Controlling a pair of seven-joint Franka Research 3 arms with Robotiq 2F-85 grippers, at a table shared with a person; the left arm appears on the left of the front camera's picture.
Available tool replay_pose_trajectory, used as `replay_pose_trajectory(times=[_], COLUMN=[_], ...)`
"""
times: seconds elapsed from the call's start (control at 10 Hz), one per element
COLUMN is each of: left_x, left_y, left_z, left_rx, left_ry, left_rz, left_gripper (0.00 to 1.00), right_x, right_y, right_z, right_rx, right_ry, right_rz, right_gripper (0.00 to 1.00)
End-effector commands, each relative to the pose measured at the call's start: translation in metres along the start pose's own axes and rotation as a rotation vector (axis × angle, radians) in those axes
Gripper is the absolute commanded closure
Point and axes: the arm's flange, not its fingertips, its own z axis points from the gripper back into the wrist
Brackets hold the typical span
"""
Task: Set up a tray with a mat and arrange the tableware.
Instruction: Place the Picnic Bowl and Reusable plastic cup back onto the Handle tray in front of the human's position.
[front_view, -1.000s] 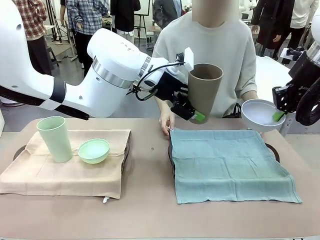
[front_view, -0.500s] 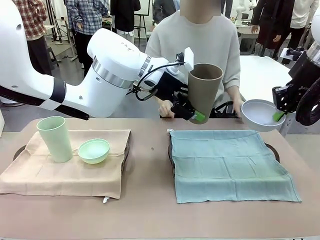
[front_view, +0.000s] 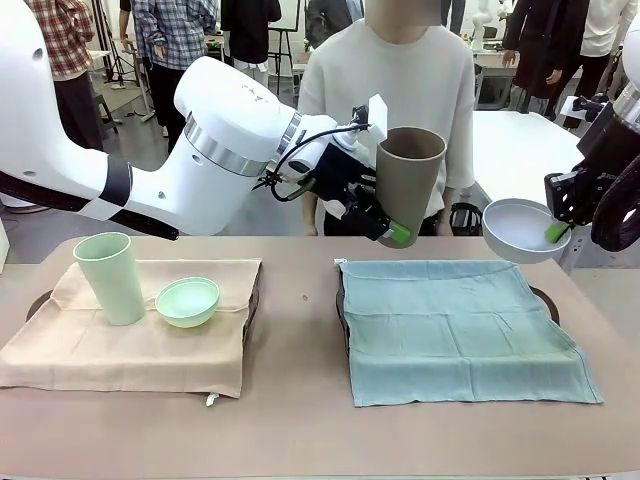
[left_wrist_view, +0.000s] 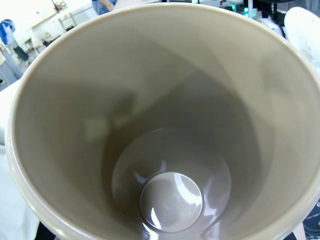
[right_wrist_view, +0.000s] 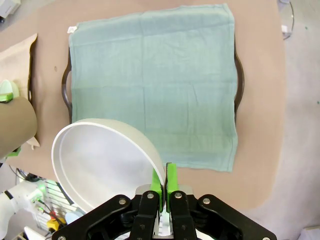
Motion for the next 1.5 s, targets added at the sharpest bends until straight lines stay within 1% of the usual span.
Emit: replay_pose_trajectory(times=[0.0,0.1,0.2,0.3,0.4,0.5,0.7,0.9,1.1,1.2,1.3,1.4], left_x=[0.003,0.003,0.000,-0.021,-0.041,-0.061,-0.081,-0.098,-0.115,-0.120,-0.112,-0.123], left_y=[0.001,0.001,0.000,0.011,0.018,0.020,0.023,0.029,0.033,0.035,0.030,0.029], left_z=[0.000,0.000,0.000,-0.010,-0.025,-0.040,-0.059,-0.076,-0.090,-0.094,-0.086,-0.090], left_rx=[-0.002,-0.002,0.000,-0.029,-0.024,-0.028,0.000,-0.004,-0.033,-0.076,-0.109,-0.057], left_ry=[-0.007,-0.007,0.000,-0.040,-0.072,-0.088,-0.119,-0.101,-0.071,-0.039,-0.027,-0.066], left_rz=[-0.003,-0.003,0.000,0.022,0.027,0.036,0.012,0.027,0.056,0.094,0.143,0.076], left_gripper=[0.33,0.33,0.20,0.20,0.20,0.20,0.20,0.20,0.20,0.20,0.20,0.20], right_x=[0.001,0.001,0.000,0.016,0.029,0.034,0.039,0.043,0.043,0.044,0.042,0.042], right_y=[0.000,0.000,0.000,-0.011,-0.024,-0.030,-0.033,-0.027,-0.026,-0.028,-0.029,-0.029], right_z=[0.002,0.002,0.000,-0.027,-0.057,-0.086,-0.124,-0.156,-0.170,-0.166,-0.168,-0.168], right_rx=[0.002,0.002,0.000,0.025,0.027,0.018,-0.025,-0.051,-0.051,-0.050,-0.045,-0.045], right_ry=[-0.002,-0.002,0.000,0.009,0.007,0.019,0.018,0.028,0.050,0.053,0.061,0.061], right_rz=[-0.002,-0.002,0.000,-0.019,-0.038,-0.047,-0.049,-0.052,-0.058,-0.065,-0.046,-0.046], right_gripper=[1.00,1.00,0.96,0.96,0.96,0.96,0.96,0.96,0.96,0.96,0.96,0.96])
